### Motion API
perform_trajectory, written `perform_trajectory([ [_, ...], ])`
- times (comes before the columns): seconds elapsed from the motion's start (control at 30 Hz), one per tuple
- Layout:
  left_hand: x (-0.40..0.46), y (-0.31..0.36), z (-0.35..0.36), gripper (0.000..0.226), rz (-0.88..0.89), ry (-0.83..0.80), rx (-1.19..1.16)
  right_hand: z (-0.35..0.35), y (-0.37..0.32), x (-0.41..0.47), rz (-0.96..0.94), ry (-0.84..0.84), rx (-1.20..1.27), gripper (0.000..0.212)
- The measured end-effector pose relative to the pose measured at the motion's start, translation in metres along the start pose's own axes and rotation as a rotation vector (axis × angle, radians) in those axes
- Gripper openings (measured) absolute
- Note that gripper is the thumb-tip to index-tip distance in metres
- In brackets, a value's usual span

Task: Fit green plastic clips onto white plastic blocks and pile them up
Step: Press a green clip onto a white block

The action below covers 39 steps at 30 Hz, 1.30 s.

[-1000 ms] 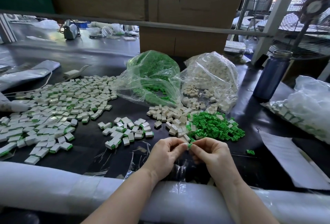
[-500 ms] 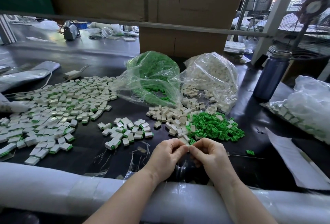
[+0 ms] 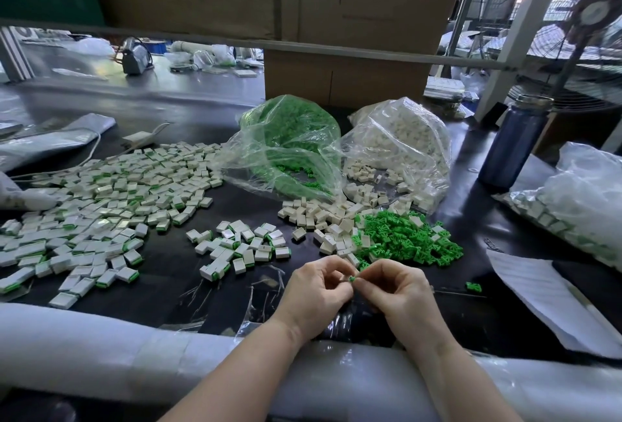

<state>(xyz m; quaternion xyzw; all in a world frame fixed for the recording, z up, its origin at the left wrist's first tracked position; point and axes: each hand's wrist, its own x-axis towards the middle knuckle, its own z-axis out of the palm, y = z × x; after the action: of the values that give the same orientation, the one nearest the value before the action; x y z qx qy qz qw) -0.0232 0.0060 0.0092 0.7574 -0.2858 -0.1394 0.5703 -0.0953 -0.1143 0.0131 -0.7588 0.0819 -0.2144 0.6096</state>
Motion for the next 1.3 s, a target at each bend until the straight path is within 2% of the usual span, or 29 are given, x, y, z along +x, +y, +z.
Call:
perform_trajectory([
  [0.23, 0.0000, 0.0063, -0.0020, 0.017, 0.020, -0.021, -0.109, -0.0012, 0.0037, 0.0021, 0.087, 0.008, 0.071, 0.004],
  [0.33, 0.0003, 0.0066, -0.0007, 0.021, 0.063, -0.029, -0.072, 0.0009, 0.0028, 0.0027, 0.136, -0.075, 0.073, 0.014],
  [0.43, -0.0002, 0.0054, -0.0004, 0.012, 0.075, -0.062, -0.058, 0.0012, 0.0008, 0.0032, 0.149, -0.156, 0.095, 0.028],
  [0.53, 0.0000, 0.0047, -0.0004, 0.010, 0.069, -0.080, -0.048, -0.0003, 0.0023, 0.0035, 0.161, -0.178, 0.125, 0.027],
  [0.9, -0.0028, 0.0096, -0.0008, 0.018, 0.093, -0.172, 0.043, -0.0034, 0.0038, 0.0034, 0.201, -0.152, 0.234, 0.027],
  [1.07, -0.0018, 0.0077, 0.0000, 0.023, 0.123, -0.182, 0.075, -0.0044, 0.0046, 0.0034, 0.182, -0.128, 0.189, 0.014],
  [1.3, -0.0007, 0.0057, 0.0013, 0.018, 0.139, -0.197, 0.099, -0.0050, 0.0039, 0.0035, 0.188, -0.118, 0.191, 0.013],
])
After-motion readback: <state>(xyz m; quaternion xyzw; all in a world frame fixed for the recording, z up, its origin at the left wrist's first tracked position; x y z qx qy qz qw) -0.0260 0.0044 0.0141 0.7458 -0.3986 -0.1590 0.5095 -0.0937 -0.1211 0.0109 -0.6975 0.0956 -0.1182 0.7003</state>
